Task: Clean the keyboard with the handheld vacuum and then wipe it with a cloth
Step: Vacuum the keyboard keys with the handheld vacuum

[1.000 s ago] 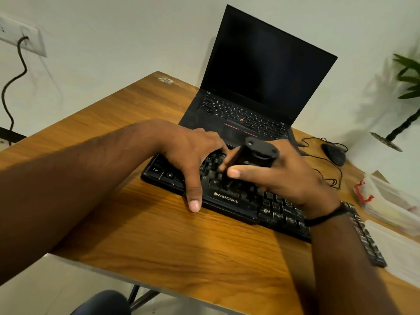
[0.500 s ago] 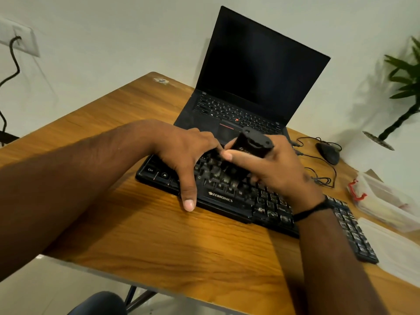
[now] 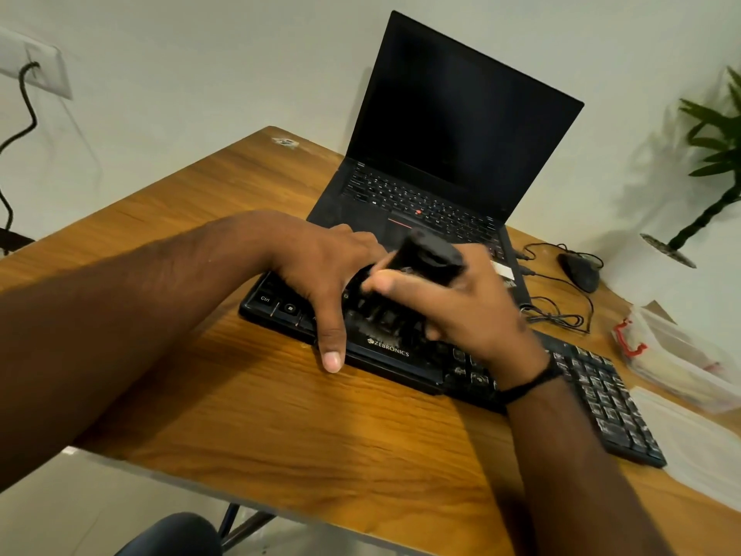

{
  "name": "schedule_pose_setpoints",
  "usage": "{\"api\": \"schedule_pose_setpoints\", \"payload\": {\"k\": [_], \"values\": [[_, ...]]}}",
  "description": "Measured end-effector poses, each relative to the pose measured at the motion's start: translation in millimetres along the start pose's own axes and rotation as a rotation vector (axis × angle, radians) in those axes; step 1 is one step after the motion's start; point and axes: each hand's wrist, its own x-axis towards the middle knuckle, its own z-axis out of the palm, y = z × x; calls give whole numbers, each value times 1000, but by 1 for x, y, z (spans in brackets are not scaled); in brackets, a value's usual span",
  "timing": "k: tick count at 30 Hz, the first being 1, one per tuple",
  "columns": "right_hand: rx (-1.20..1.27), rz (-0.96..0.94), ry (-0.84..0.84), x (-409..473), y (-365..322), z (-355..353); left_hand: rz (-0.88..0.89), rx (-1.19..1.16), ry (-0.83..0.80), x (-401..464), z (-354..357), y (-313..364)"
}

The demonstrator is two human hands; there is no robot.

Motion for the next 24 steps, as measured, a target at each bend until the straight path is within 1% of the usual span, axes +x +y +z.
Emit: {"api": "schedule_pose_setpoints", "payload": {"k": [1, 2, 5, 6, 9, 10, 11, 14, 15, 16, 18, 19, 20, 21, 23, 24], "values": [[-38, 6, 17, 3, 1, 6, -13, 7, 4, 0, 1, -1], [-90, 15, 71, 7, 5, 9, -15, 1, 6, 1, 1, -1], [-280, -3, 282, 12, 13, 3, 0, -5, -4, 0, 1, -2], [-255, -19, 283, 9, 12, 1, 3, -12, -11, 1, 1, -3], [27, -39, 98, 2, 2, 6, 5, -5, -4, 2, 1, -3], [20, -20, 83, 3, 2, 8, 15, -10, -6, 2, 1, -3], [-49, 1, 114, 5, 5, 8, 16, -5, -8, 2, 1, -3], [-314, 57, 326, 11, 20, -7, 9, -18, -8, 1, 0, -3], [-330, 54, 355, 9, 22, -10, 17, -13, -9, 1, 0, -2], [-290, 32, 331, 6, 20, -12, 22, -11, -12, 1, 0, -4], [-137, -26, 154, 1, 12, -8, 25, -11, -20, 2, 0, -4], [-96, -23, 70, 0, 8, -5, 29, -6, -20, 2, 0, -4], [-105, 1, 46, 2, 8, -4, 31, -8, -17, 3, 0, -5], [-139, 36, 85, 4, 10, -5, 28, -13, -11, 3, 0, -4], [-255, 83, 235, 8, 18, -13, 23, -25, -5, 3, -1, -4], [-290, 85, 271, 7, 20, -17, 22, -31, -2, 3, 0, -5]]}}
